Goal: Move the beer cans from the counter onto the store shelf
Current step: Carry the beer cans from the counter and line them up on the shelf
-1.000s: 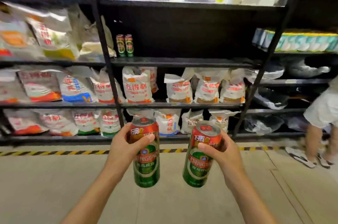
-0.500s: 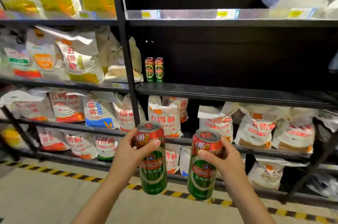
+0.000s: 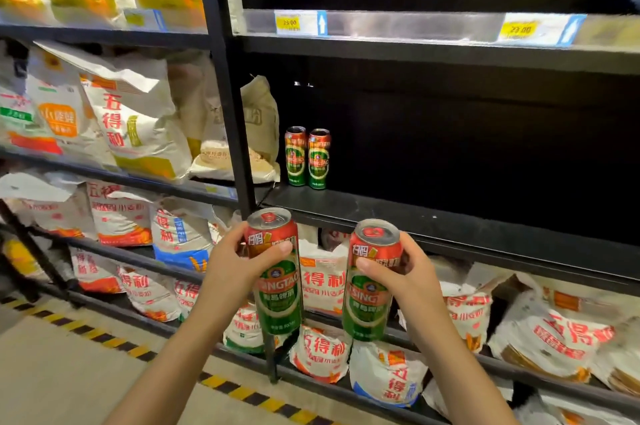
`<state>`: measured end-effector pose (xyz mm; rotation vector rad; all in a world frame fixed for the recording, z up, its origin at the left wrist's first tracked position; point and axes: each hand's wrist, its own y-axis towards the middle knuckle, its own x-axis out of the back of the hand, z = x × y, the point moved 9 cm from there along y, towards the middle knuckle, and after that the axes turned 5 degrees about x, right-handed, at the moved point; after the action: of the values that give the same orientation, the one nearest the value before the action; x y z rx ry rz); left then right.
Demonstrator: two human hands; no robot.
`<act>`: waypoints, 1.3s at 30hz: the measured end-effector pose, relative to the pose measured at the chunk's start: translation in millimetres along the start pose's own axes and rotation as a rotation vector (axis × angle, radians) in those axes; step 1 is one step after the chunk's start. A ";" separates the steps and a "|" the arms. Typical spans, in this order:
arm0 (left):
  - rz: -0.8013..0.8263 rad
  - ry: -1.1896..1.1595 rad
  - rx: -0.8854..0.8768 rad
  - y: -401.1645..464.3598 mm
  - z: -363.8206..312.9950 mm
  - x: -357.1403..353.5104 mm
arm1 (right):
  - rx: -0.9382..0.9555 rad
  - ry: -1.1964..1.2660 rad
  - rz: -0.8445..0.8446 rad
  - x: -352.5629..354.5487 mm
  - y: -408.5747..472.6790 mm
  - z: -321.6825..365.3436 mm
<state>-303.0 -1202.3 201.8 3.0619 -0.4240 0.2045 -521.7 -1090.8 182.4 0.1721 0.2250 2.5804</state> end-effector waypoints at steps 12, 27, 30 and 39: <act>0.117 0.058 -0.026 222.3 21.9 -19.1 | 0.029 -0.036 0.008 -72.1 194.5 -34.1; 0.194 -0.031 -0.057 341.4 53.5 -45.4 | 0.026 -0.064 -0.016 -117.9 304.4 -75.5; 0.199 -0.070 -0.046 346.3 57.3 -47.7 | 0.001 -0.060 -0.011 -122.5 310.1 -81.4; 0.243 -0.122 -0.076 353.1 60.9 -52.9 | -0.051 -0.058 0.032 -125.0 319.7 -90.0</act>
<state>-442.4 -1531.4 143.1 2.9520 -0.7921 0.0085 -592.5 -1436.7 146.8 0.2337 0.1355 2.6055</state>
